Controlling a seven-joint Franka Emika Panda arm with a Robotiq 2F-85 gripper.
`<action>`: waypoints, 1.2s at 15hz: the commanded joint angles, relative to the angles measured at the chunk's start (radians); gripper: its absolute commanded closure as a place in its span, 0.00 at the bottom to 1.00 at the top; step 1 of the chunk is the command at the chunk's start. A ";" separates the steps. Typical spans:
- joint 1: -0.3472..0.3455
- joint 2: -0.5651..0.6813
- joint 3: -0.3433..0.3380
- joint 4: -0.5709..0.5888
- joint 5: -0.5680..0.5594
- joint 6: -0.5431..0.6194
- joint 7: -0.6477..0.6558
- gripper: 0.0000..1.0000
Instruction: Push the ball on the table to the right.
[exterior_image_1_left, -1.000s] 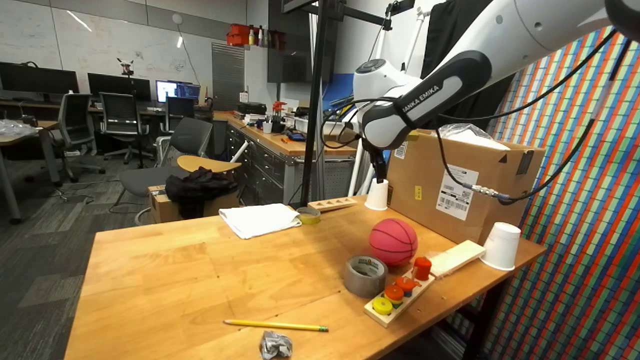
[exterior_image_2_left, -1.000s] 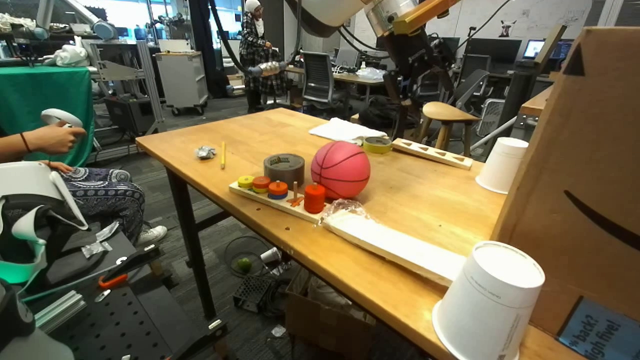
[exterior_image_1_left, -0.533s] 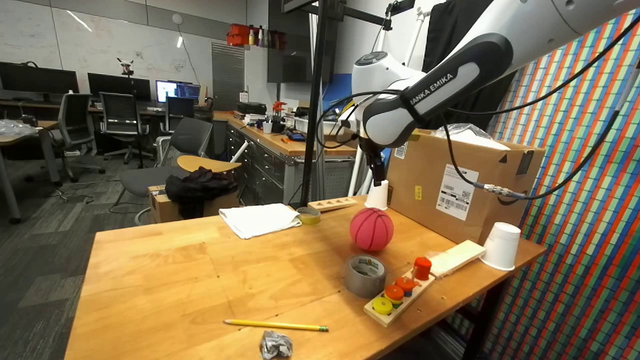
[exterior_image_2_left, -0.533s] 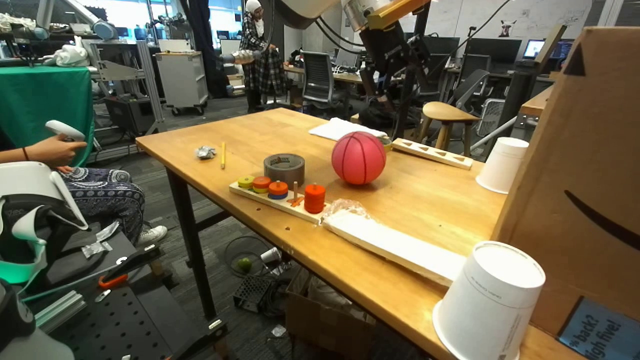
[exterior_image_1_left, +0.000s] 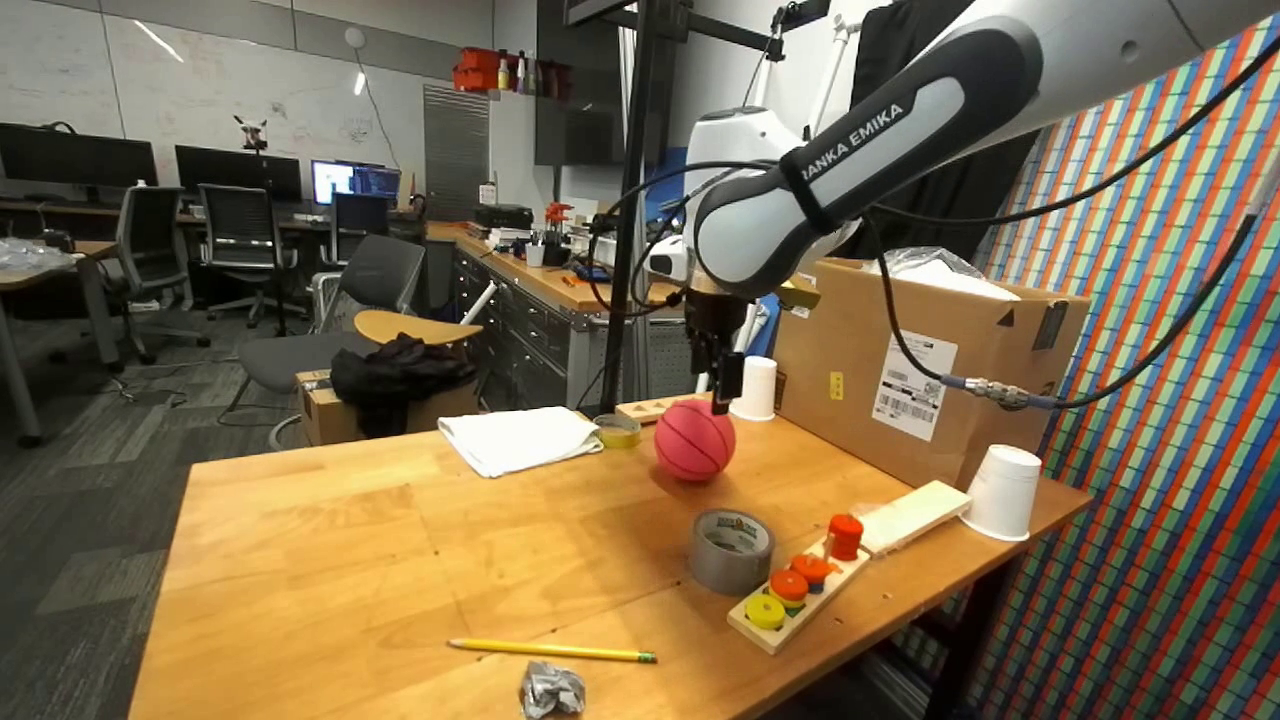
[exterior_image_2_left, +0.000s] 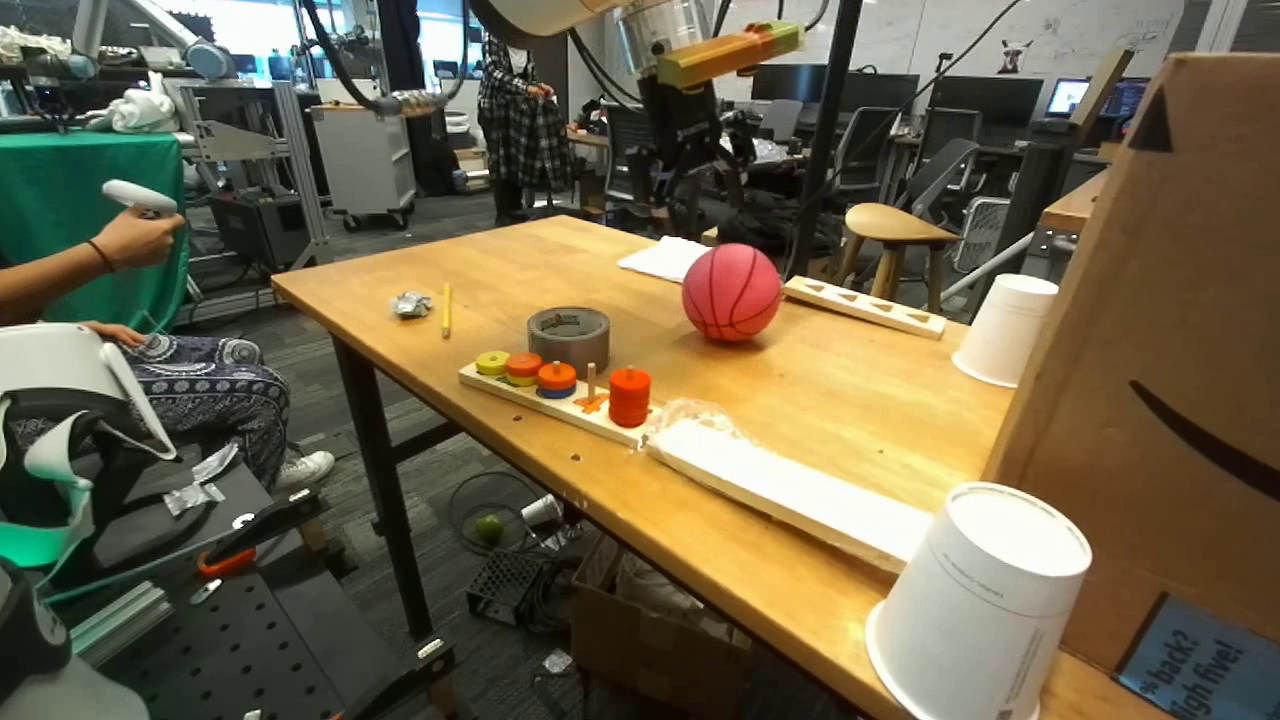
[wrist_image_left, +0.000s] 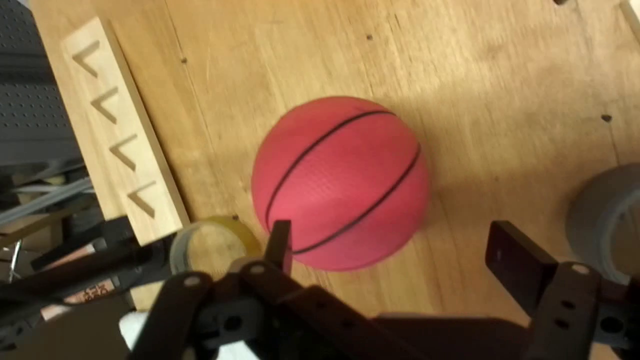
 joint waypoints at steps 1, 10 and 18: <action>0.024 -0.145 0.040 -0.098 0.091 -0.014 -0.086 0.00; 0.095 -0.175 0.058 -0.184 0.188 0.042 -0.237 0.00; 0.055 -0.050 0.033 -0.123 0.309 -0.068 -0.431 0.00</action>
